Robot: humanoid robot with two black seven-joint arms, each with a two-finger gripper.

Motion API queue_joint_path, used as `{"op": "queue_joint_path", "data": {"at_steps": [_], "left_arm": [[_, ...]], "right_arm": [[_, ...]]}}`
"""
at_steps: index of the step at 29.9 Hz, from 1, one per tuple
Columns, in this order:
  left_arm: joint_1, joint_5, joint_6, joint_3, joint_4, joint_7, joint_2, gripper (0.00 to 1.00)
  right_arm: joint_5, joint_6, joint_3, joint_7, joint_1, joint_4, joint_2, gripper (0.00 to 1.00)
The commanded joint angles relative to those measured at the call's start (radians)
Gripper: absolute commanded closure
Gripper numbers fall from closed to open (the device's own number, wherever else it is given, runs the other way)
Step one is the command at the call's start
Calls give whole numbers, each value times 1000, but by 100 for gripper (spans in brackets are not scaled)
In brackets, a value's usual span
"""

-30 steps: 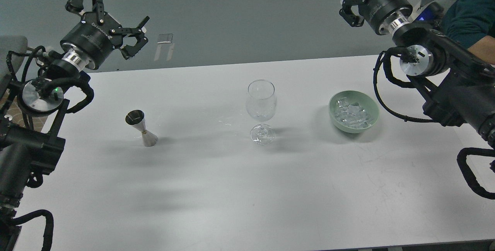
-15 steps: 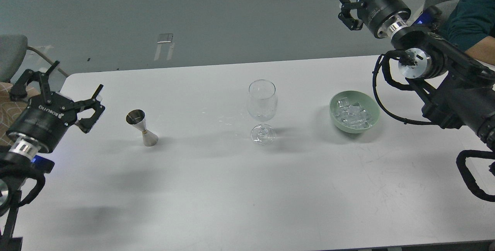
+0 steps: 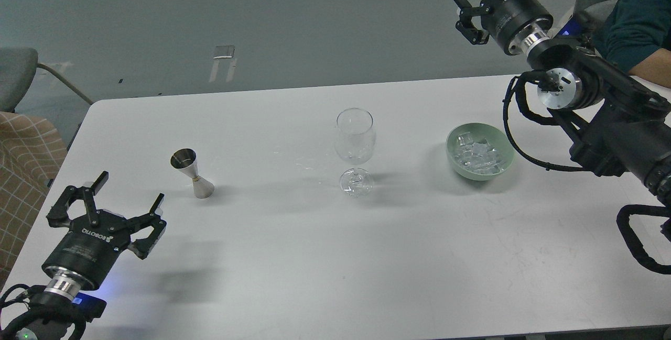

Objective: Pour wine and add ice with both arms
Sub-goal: 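Lower the left gripper toward the metal jigger cup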

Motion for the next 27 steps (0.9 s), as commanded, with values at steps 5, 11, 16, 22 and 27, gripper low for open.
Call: {"op": "queue_joint_path", "data": {"at_steps": [5,11,16,22,27], "left_arm": [[-17,11,35,6,54,-9,-45,2],[-83,20,103,6,122,-9,-63,2],[-159,28,145,12,151,-10,-97,2],[-201,88,165,28,182,-10,-141,2],[-227,111,167,28,212,-12,-167,2]], "right_arm": [[0,-2,0,0,-6,0,-2,0],[-3,-5,0,0,-6,-1,6,0],[-3,-5,0,0,-6,-1,6,0],[-3,-5,0,0,-7,-1,2,0],[-3,-5,0,0,-7,-1,0,0]]}}
